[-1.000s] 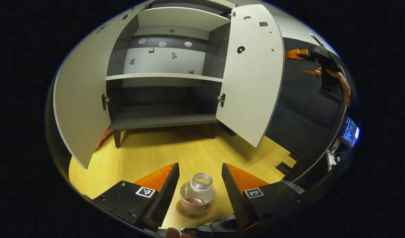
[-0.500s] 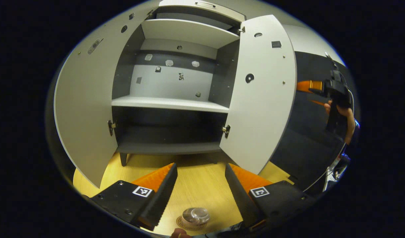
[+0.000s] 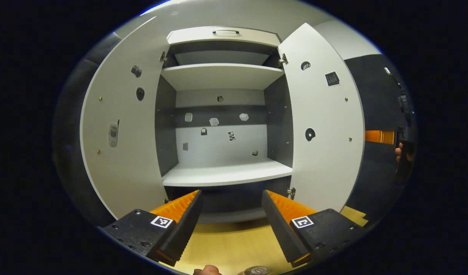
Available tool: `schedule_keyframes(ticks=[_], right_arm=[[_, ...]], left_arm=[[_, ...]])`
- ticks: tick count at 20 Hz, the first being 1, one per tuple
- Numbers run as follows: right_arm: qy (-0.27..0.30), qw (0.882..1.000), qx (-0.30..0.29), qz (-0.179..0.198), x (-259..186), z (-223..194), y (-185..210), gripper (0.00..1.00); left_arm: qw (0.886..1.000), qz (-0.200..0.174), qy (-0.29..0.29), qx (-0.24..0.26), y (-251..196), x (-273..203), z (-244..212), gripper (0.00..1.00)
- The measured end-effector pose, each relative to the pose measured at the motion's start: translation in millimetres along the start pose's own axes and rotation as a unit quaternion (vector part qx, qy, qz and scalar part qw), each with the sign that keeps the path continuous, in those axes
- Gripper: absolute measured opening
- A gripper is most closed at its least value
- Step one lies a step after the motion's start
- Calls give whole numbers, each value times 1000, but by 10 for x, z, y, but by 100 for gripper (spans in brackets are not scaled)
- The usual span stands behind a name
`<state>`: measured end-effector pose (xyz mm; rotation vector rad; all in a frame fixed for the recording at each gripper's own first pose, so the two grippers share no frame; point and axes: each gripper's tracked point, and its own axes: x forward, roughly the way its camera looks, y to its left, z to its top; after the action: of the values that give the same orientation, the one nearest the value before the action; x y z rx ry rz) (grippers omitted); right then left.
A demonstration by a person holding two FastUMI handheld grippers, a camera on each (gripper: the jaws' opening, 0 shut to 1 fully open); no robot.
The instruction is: Grasp the bottle in the cabinet with the left hand and place it on the coaster, then close the right door with the right hand and the left door with the left hand.
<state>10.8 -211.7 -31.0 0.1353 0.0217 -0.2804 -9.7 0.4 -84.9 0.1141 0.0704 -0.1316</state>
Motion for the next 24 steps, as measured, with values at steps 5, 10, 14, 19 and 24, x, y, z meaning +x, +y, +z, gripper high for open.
schedule_keyframes(ticks=[5, 10, 14, 19, 24], right_arm=[[0, 1000, -9, 7, -25, -4, 47, 97], [2, 999, -24, 24, -10, 12, 103, 98], [-2, 998, -47, 29, -5, 40, 145, 97], [6, 998, -49, 46, -14, 35, 208, 100], [10, 997, -45, 70, -73, -7, 383, 97]], left_arm=[[1000, 7, -7, -28, 54, -77, 75, 97], [998, 14, 2, -64, 124, -118, -10, 97], [998, 25, 6, -65, 206, -139, -54, 97], [996, 29, 9, -80, 250, -106, -77, 97], [992, 30, 11, -120, 239, -70, -94, 97]])
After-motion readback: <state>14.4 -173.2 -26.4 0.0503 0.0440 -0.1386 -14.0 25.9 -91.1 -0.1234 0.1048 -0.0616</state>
